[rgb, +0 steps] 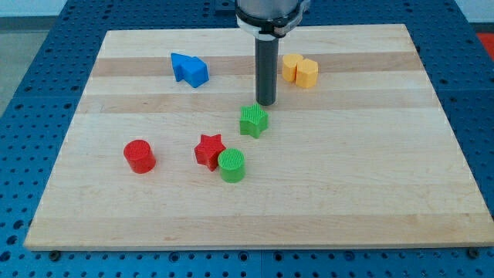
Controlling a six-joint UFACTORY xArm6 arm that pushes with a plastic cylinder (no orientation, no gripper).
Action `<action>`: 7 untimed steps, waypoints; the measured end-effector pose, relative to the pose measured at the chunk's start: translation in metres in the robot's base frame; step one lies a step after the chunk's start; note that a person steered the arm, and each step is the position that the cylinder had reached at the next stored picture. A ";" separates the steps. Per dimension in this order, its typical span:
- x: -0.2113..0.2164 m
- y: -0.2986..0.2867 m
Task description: Push the green circle into the green star
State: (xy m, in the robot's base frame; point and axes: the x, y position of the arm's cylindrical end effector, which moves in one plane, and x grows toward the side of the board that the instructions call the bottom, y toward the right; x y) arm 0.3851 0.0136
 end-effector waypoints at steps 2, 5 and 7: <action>0.115 0.068; 0.216 -0.014; 0.185 -0.069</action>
State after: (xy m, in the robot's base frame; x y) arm 0.5697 -0.0556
